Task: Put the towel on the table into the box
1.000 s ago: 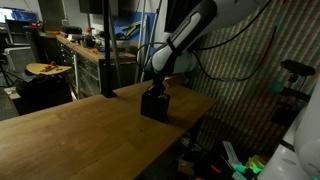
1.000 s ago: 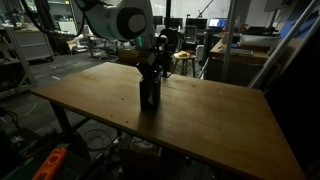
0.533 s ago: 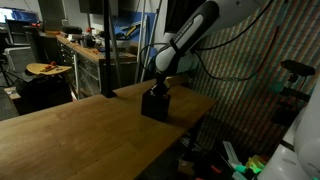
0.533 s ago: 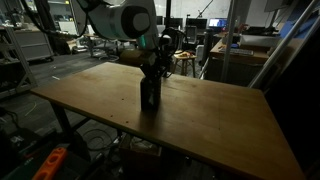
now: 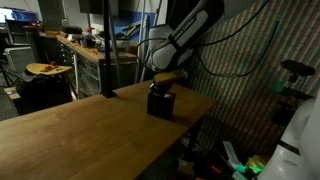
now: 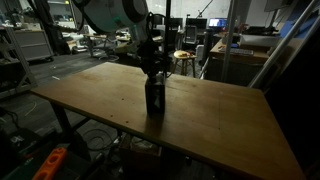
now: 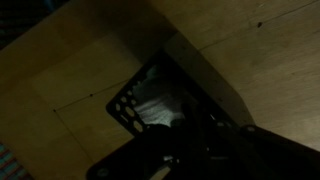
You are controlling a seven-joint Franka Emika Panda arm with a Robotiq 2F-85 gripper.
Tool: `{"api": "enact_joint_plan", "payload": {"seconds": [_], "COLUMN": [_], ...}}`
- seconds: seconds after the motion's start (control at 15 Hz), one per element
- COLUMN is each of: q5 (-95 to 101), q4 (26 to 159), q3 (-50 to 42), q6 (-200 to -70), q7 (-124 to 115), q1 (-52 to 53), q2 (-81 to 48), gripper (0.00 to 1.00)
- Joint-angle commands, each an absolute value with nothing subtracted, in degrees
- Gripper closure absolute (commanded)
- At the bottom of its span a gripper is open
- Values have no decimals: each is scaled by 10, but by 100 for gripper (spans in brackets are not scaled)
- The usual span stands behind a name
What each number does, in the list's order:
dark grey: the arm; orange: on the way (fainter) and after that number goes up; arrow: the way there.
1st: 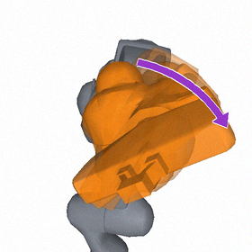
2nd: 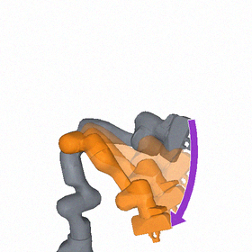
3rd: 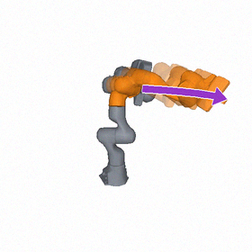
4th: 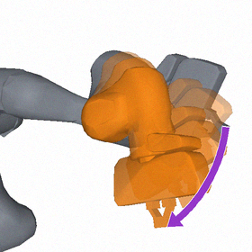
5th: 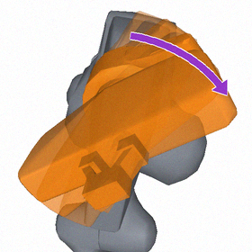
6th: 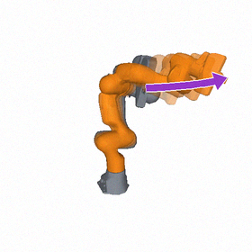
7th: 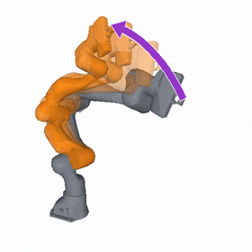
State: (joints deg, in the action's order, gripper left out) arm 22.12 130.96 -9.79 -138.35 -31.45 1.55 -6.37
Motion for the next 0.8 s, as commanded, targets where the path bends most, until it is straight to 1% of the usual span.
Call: {"api": "enact_joint_plan", "payload": {"seconds": [0.0, 0.13, 0.33, 0.4, 0.53, 0.67, 0.73], "q5": [217, 212, 204, 202, 204, 216, 221], "q4": [1290, 1288, 1293, 1296, 1302, 1306, 1306], "q3": [-63, -48, -39, -40, -45, -53, -57], "q6": [-1316, -1303, -1304, -1306, -1314, -1317, -1316], "q7": [-364, -375, -379, -380, -382, -386, -387], "q1": [27, 29, 23, 20, 13, 4, -1], "q2": [-49, -46, -48, -49, -46, -42, -41], "gripper": [95, 95, 92, 68, 64, 48, 38]}}
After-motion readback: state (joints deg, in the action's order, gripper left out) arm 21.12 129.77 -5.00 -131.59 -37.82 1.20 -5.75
